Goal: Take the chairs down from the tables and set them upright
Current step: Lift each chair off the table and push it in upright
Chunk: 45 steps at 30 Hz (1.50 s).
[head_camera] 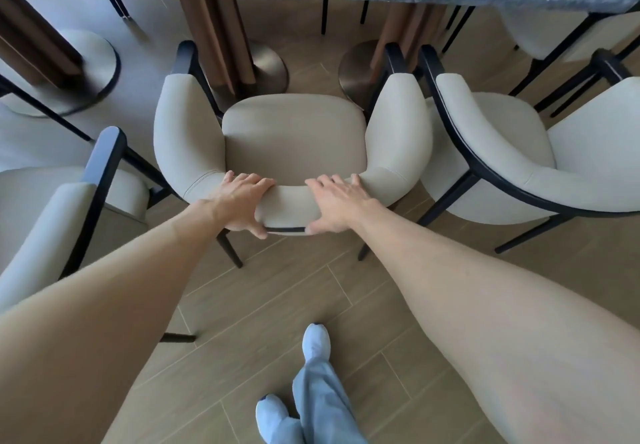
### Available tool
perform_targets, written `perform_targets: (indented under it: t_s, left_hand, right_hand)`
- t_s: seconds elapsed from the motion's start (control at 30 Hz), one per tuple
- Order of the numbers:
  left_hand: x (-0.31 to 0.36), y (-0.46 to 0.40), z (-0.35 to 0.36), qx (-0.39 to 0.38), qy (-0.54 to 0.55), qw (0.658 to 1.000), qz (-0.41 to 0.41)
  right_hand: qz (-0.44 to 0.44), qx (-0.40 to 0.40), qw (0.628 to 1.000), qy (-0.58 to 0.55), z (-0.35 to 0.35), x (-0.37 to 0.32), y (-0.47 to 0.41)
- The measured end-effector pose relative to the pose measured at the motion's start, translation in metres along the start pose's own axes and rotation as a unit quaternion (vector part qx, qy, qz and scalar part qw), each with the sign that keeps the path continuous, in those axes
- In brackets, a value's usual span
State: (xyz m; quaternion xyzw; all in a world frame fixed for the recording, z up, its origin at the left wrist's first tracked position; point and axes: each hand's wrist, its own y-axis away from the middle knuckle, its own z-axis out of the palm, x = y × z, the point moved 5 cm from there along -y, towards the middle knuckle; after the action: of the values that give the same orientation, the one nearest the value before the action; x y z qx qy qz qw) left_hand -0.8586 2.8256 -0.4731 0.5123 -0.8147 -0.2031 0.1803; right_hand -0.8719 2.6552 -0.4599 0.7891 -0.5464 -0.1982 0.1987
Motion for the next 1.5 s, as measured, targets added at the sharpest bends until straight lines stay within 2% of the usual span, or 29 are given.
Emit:
perform_targets:
  t_s: [0.1, 0.2, 0.23, 0.3, 0.43, 0.5, 0.57, 0.63, 0.7, 0.93, 1.07, 1.23, 1.33, 1.5]
  left_hand:
    - [0.008, 0.009, -0.023, 0.018, 0.181, 0.983, -0.039]
    - [0.016, 0.031, -0.048, 0.097, 0.349, 0.93, -0.059]
    - [0.02, 0.042, -0.055, 0.131, 0.417, 0.897, -0.062]
    - [0.027, 0.07, -0.063, 0.188, 0.557, 0.806, -0.061]
    - [0.038, 0.138, -0.078, 0.266, 0.742, 0.612, -0.068]
    - [0.046, 0.176, -0.089, 0.298, 0.779, 0.547, -0.066]
    - [0.054, 0.215, -0.106, 0.331, 0.791, 0.512, -0.047]
    - [0.063, 0.254, -0.126, 0.37, 0.787, 0.493, -0.026]
    - [0.072, 0.293, -0.145, 0.405, 0.771, 0.491, -0.006]
    - [0.105, 0.432, -0.166, 0.511, 0.676, 0.529, 0.051]
    - [0.112, 0.503, -0.143, 0.563, 0.627, 0.537, 0.027]
    - [0.092, 0.575, -0.106, 0.623, 0.597, 0.505, -0.002]
    - [0.066, 0.621, -0.082, 0.644, 0.59, 0.487, -0.012]
    - [-0.015, 0.689, -0.034, 0.655, 0.581, 0.481, -0.041]
  right_hand:
    - [0.035, 0.039, 0.99, -0.134, -0.02, 0.004, 0.012]
    - [0.058, 0.113, 0.948, -0.29, -0.042, 0.004, 0.033]
    - [0.065, 0.14, 0.929, -0.335, -0.05, 0.003, 0.043]
    - [0.077, 0.189, 0.883, -0.423, -0.065, 0.002, 0.066]
    - [0.094, 0.267, 0.733, -0.618, -0.087, -0.012, 0.132]
    - [0.09, 0.285, 0.677, -0.672, -0.097, -0.028, 0.168]
    - [0.072, 0.303, 0.642, -0.7, -0.111, -0.048, 0.202]
    - [0.042, 0.316, 0.621, -0.716, -0.129, -0.07, 0.234]
    - [0.003, 0.329, 0.618, -0.714, -0.147, -0.095, 0.268]
    - [-0.147, 0.348, 0.609, -0.698, -0.189, -0.172, 0.368]
    - [-0.234, 0.314, 0.634, -0.666, -0.178, -0.217, 0.412]
    - [-0.266, 0.3, 0.667, -0.628, -0.152, -0.264, 0.433]
    - [-0.262, 0.27, 0.684, -0.625, -0.144, -0.306, 0.433]
    - [-0.277, 0.271, 0.701, -0.598, -0.139, -0.397, 0.412]
